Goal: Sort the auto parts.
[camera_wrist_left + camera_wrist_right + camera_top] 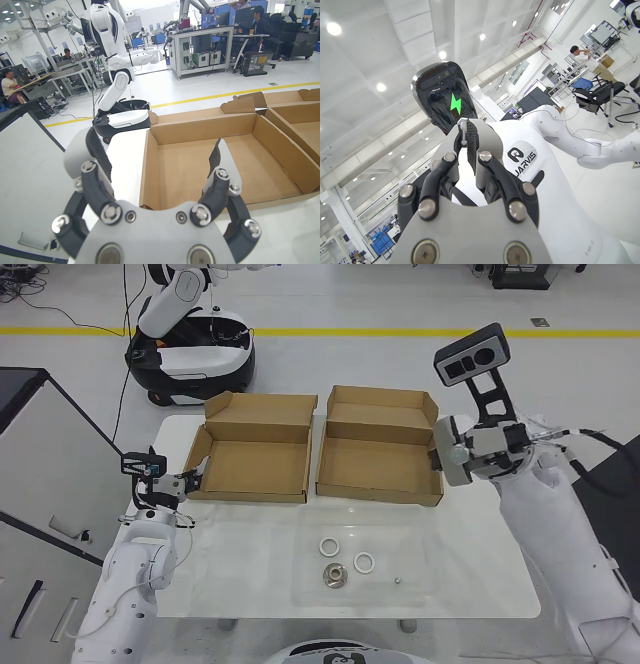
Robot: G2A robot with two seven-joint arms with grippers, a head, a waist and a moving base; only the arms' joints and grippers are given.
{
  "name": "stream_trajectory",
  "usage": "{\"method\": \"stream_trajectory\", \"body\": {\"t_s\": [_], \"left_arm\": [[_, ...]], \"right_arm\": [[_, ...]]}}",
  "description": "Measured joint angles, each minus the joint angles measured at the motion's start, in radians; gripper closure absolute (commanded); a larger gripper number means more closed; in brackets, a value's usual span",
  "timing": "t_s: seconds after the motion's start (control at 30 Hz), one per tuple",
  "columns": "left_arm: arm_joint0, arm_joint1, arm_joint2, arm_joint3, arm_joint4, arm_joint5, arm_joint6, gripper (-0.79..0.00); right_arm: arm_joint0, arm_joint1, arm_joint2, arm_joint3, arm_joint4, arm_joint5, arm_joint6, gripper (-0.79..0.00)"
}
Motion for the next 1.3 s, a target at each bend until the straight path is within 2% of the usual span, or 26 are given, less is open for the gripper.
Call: {"method": "stream_trajectory", "body": {"t_s": [0.9, 1.3], "left_arm": [[0.0, 0.0, 0.0, 0.0, 0.0, 0.0, 0.0, -0.785], [0.0, 0.0, 0.0, 0.0, 0.0, 0.0, 0.0, -0.785]], "right_arm": [[-0.049, -0.045, 0.032, -0.026, 0.098, -0.006, -0.004, 0.0], [-0.049, -0.045, 0.032, -0.026, 0.099, -0.006, -0.003, 0.0]]}}
